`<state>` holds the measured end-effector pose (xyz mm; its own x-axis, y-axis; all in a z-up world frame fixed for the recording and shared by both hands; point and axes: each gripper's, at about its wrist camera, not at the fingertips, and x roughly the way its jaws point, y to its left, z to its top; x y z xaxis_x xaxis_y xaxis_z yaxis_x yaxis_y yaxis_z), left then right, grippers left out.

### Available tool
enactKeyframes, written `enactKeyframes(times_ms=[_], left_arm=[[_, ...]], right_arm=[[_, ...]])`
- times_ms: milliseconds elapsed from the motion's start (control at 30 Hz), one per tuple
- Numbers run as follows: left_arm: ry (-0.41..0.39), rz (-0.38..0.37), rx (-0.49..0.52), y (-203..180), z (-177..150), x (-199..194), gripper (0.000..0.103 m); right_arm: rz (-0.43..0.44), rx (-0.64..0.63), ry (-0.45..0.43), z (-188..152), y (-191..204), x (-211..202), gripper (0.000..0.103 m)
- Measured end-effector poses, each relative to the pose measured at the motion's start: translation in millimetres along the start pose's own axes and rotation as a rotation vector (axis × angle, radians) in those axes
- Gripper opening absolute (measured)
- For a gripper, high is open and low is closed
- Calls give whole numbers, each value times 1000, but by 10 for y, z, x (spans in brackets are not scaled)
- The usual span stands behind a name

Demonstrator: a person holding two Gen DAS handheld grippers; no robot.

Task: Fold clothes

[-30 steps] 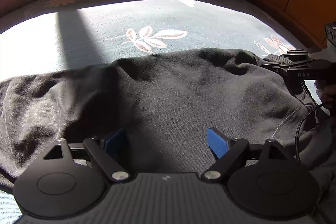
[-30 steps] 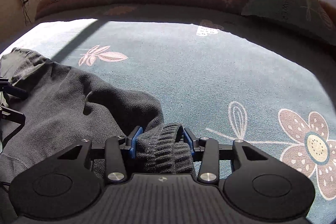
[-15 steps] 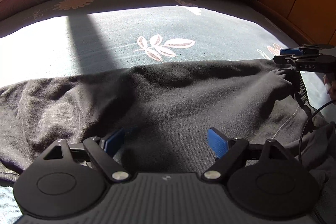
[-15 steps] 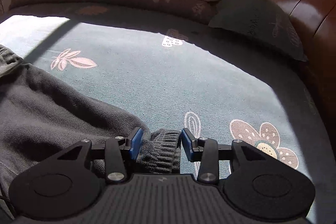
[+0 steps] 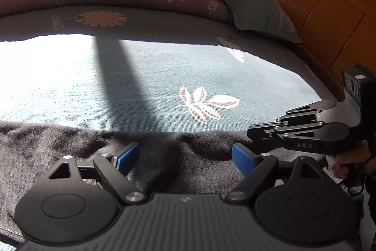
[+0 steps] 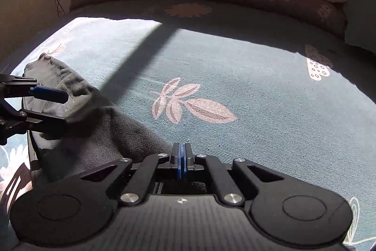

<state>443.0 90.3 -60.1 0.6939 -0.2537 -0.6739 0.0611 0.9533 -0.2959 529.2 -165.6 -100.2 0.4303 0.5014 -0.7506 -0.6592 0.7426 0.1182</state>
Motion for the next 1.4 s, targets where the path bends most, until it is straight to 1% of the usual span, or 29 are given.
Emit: enactKeyframes(times_ms=[100,200,267,333,367,433,500,533,567,600,633,700,767,833,867,900,933,1000,1033,1100,1200,1233,1300,1333,1367,1400], left_arm=[[-30,-28,-8,-2,30,84,86],[-34,-67,-17,-43,24,206,86],[-13,-83,-11,-80,-12,298,86],[68,-64,-7,-82,-90,434,86],[86,-55,3,-80,-136,470,86],[81,-44,29,-81,-217,478,86],[88,-40,46,-94,-236,465,86],[92,-38,55,-101,-243,460,86],[94,-37,56,-103,-243,458,86],[95,-36,54,-102,-237,458,86],[97,-35,54,-103,-232,460,86],[94,-35,59,-106,-236,458,86],[86,-32,64,-100,-227,424,86],[76,-28,70,-92,-215,381,86],[71,-25,73,-88,-208,359,86],[66,-23,76,-84,-202,338,86],[61,-21,78,-80,-195,317,86],[51,-17,84,-73,-183,274,85],[46,-15,87,-69,-176,253,85],[36,-10,92,-61,-163,210,86],[21,-4,101,-49,-144,146,86],[33,1,91,-18,-148,147,86],[73,15,69,80,-210,171,86],[93,30,62,125,-263,182,85],[103,36,64,159,-323,171,85],[102,33,80,168,-386,137,86]], right_arm=[[23,-46,28,-118,152,60,3],[31,-83,30,-220,242,44,3],[38,-94,35,-249,267,29,3],[53,-85,45,-247,253,26,3],[61,-84,46,-231,238,14,3],[75,-84,46,-197,212,-14,5],[69,-103,-3,-129,185,-105,9],[65,-105,-32,-88,158,-145,13],[60,-97,-64,-30,101,-157,20],[56,-90,-91,24,46,-161,24],[55,-89,-91,56,1,-120,31],[70,-91,-80,92,-68,-20,33],[87,-112,-53,76,-80,110,39],[87,-152,-16,20,-44,231,40],[70,-176,-4,-20,-13,276,40],[60,-188,-11,-59,20,286,41],[64,-187,-8,-62,42,273,39],[68,-191,-2,-70,96,247,10],[44,-233,-4,-75,167,229,3],[-5,-306,-10,-78,295,193,2],[-80,-240,-67,63,224,161,2],[-97,-213,-79,111,189,162,2],[-130,-231,-80,122,237,183,3],[-146,-238,-82,126,261,189,5],[-163,-236,-93,125,286,164,11],[-162,-221,-108,131,315,115,11]])
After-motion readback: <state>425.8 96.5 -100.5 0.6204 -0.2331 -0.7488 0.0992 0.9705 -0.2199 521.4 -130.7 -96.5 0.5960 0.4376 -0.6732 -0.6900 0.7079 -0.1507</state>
